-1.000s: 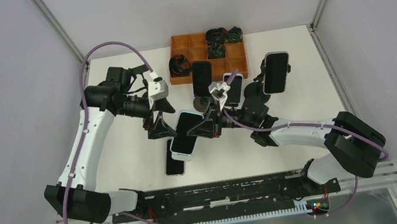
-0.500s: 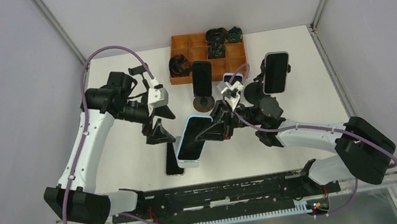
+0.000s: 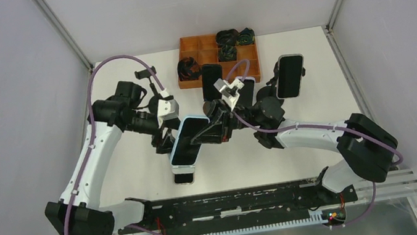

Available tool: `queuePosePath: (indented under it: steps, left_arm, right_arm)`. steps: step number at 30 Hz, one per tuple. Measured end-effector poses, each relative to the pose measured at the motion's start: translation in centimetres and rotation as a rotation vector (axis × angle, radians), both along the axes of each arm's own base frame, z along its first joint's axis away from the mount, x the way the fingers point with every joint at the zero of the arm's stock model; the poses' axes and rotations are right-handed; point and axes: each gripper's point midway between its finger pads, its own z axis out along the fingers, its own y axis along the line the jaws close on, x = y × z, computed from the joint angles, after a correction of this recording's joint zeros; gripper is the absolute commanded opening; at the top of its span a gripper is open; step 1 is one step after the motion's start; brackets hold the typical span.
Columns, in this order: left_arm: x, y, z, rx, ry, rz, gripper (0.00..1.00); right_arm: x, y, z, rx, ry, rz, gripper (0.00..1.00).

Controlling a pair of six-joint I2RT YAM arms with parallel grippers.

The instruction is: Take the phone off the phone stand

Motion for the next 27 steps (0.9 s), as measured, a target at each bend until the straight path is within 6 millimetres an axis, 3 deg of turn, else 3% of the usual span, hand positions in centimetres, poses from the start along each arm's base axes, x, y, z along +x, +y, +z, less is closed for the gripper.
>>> queuePosePath:
  steps: [4,9,11,14,16,18,27]
  left_arm:
    - [-0.2,0.1,-0.1,0.000,0.006,-0.001,0.50]
    - [-0.7,0.2,-0.6,0.001,-0.016,-0.030,0.11]
    - [-1.0,0.3,-0.8,-0.002,-0.043,-0.052,0.05]
    - [-1.3,0.4,-0.8,-0.006,-0.062,-0.072,0.02]
    - [-1.4,0.4,-0.7,-0.011,-0.072,-0.084,0.02]
    - [-1.5,0.4,-0.7,-0.015,-0.081,-0.096,0.02]
    - [-1.8,0.6,-0.9,-0.020,-0.098,-0.118,0.02]
  right_arm:
    - [0.6,0.3,-0.1,-0.002,0.007,-0.032,0.00]
    - [2.0,0.7,-0.6,-0.023,0.047,-0.097,0.00]
    - [2.5,0.7,-0.8,-0.028,0.061,-0.116,0.00]
    - [2.4,0.8,-0.7,-0.035,0.063,-0.115,0.03]
    - [2.3,0.8,-0.7,-0.041,0.060,-0.119,0.16]
    - [2.2,0.8,-0.7,-0.045,0.062,-0.123,0.21]
    - [2.4,1.0,-0.8,-0.055,0.093,-0.138,0.29]
